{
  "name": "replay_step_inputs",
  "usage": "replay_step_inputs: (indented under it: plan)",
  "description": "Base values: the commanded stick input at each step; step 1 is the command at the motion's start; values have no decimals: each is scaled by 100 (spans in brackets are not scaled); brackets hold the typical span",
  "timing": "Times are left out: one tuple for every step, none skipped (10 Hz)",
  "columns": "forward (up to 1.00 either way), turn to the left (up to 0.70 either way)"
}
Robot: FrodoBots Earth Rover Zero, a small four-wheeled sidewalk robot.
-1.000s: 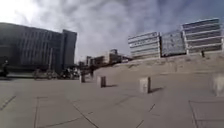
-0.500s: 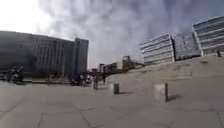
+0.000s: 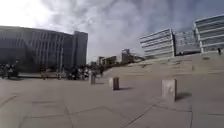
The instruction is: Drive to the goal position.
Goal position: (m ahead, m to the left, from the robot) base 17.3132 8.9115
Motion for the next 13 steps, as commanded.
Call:
replay_step_inputs:
  plan:
    - [70,-33]
    - [70,-35]
    - [70,-34]
    - [70,-30]
    - [70,-16]
    - [70,-2]
    - [70,0]
    - [70,0]
    - [70,0]
    - [70,0]
    - [70,0]
    - [70,-1]
    - [70,-1]
